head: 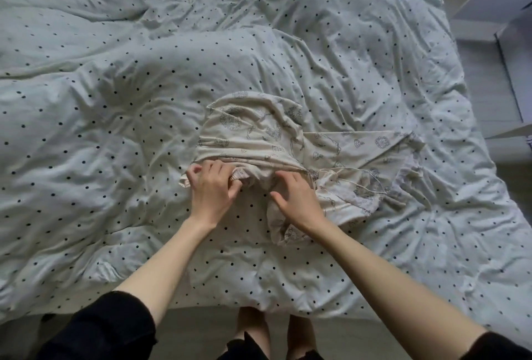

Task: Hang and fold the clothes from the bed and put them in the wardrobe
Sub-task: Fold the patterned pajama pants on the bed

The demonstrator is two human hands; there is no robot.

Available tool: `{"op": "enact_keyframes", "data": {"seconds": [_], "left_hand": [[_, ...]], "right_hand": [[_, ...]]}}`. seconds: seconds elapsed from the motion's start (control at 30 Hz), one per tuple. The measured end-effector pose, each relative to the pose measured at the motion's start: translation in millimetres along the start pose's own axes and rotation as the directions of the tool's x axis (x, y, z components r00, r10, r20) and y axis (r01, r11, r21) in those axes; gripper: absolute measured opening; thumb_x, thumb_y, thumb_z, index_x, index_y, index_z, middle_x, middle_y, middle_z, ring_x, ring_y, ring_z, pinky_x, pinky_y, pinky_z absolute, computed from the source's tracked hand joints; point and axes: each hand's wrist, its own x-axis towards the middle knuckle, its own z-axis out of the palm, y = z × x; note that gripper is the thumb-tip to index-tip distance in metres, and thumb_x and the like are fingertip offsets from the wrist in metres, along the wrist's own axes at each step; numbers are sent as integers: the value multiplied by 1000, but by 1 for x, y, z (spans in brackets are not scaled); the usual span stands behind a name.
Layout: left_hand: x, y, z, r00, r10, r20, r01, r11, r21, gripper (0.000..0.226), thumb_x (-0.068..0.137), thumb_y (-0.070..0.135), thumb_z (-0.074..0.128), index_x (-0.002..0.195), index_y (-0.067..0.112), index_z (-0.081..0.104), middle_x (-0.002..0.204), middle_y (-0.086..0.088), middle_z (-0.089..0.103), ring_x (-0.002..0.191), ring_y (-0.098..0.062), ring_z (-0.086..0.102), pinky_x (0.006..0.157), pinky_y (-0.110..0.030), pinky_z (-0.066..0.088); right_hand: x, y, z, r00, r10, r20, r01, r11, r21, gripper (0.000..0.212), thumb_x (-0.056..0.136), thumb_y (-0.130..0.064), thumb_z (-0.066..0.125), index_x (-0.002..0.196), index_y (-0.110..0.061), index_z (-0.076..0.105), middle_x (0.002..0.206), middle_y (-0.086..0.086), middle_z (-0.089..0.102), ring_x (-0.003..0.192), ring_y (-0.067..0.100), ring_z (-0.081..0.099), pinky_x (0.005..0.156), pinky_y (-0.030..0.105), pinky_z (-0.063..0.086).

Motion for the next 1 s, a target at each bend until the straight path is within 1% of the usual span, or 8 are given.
{"op": "enact_keyframes", "data": {"seconds": [0.13, 0.2, 0.37, 0.5, 0.67, 0.73, 0.83, 1.0], "left_hand": [[30, 25, -60, 995, 36, -98, -56, 978, -202, 23, 78, 10, 67, 101, 13, 69, 101, -2, 70, 97, -22, 61, 78, -30, 18], [49, 45, -98, 975, 93, -204, -139, 965, -223, 23, 77, 14, 65, 99, 17, 69, 95, 2, 71, 91, -19, 62, 74, -27, 15], [83, 104, -176, 923, 227, -309, -305, 924, -233, 28, 76, 23, 56, 100, 23, 69, 85, 6, 71, 80, -17, 62, 72, -28, 15], [92, 148, -215, 877, 281, -390, -391, 890, -236, 27, 77, 21, 54, 99, 20, 69, 89, 7, 70, 82, -15, 61, 79, -32, 20], [99, 187, -239, 846, 281, -453, -419, 876, -239, 19, 84, 17, 58, 99, 15, 69, 95, 1, 69, 85, -14, 57, 79, -29, 20], [97, 197, -237, 856, 286, -431, -423, 867, -264, 18, 84, 14, 62, 100, 12, 70, 93, -2, 68, 79, -12, 54, 85, -33, 28], [92, 211, -234, 877, 269, -399, -414, 844, -341, 19, 83, 12, 64, 100, 6, 70, 90, -7, 70, 74, -18, 60, 87, -48, 45], [98, 219, -237, 879, 180, -442, -361, 857, -368, 22, 88, 9, 57, 107, 12, 68, 90, -10, 72, 82, -28, 67, 87, -48, 49]], "right_hand": [[6, -31, -40, 989, -145, -24, 145, 989, 34, 54, 88, -42, 60, 137, -29, 45, 139, -2, 46, 127, 16, 43, 105, 40, 37], [6, -51, -68, 973, -217, -82, 220, 975, 35, 49, 87, -45, 60, 134, -32, 50, 136, -4, 51, 124, 14, 47, 104, 38, 39], [-1, -83, -138, 893, -261, -366, 328, 935, 136, 27, 88, -25, 65, 112, -14, 68, 110, 4, 65, 99, 21, 60, 90, 45, 45], [-20, -92, -187, 803, -235, -547, 358, 925, 128, 9, 88, -12, 61, 87, -6, 68, 87, 6, 65, 83, 25, 59, 80, 47, 45], [-47, -70, -248, 751, -138, -645, 205, 978, 29, 12, 88, -14, 57, 98, -12, 64, 95, 6, 67, 90, 26, 61, 85, 43, 45], [-59, -51, -263, 729, -68, -681, 119, 992, 28, 16, 86, -13, 57, 101, -12, 63, 99, 7, 66, 94, 27, 61, 86, 41, 45], [-77, -22, -277, 717, 9, -697, 17, 999, 31, 23, 84, -8, 56, 106, -11, 64, 107, 7, 65, 100, 28, 59, 88, 39, 44], [-100, 15, -292, 699, 61, -712, -119, 992, -31, 28, 82, -6, 53, 106, -14, 64, 112, 7, 62, 102, 29, 56, 78, 31, 36]]}}
